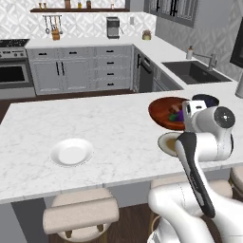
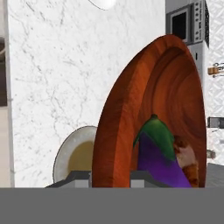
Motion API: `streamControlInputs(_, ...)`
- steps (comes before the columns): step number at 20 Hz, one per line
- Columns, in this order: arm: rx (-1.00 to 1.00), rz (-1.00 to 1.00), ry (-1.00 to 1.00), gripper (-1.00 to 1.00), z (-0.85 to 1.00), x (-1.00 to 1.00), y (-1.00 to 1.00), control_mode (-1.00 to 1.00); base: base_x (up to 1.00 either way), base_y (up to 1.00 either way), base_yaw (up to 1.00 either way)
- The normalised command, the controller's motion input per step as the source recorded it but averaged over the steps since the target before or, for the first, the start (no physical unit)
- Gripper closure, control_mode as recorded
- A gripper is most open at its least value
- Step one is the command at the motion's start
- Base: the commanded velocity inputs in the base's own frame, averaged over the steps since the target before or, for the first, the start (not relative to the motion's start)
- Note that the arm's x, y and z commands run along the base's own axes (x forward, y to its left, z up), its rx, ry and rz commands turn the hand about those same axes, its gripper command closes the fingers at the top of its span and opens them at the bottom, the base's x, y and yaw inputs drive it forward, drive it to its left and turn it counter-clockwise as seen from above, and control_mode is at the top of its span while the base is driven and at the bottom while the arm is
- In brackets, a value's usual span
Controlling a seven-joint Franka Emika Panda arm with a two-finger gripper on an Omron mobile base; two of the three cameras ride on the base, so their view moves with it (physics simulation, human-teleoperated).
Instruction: Pick the chicken drumstick and eggplant from their plates and place them in the bowl. Then put the bowl in the fridge.
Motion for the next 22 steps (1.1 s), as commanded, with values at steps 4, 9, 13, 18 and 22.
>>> streamControlInputs(4, 0.0, 0.0, 0.0, 1.0, 0.0, 0.0, 0.0, -1.0, 0.0, 0.0, 0.0)
streamControlInputs(9, 0.0, 0.0, 0.0, 1.0, 0.0, 0.0, 0.0, -1.0, 0.0, 0.0, 0.0)
streamControlInputs(13, 0.0, 0.0, 0.0, 1.0, 0.0, -0.01, 0.0, 1.0, -0.47, 0.01, 0.0)
streamControlInputs(18, 0.0, 0.0, 0.0, 1.0, 0.0, 0.0, 0.0, 1.0, -1.0, 0.33, 0.01)
streamControlInputs(22, 0.0, 0.0, 0.0, 1.0, 0.0, 0.0, 0.0, 1.0, -0.85, 0.92, 0.27)
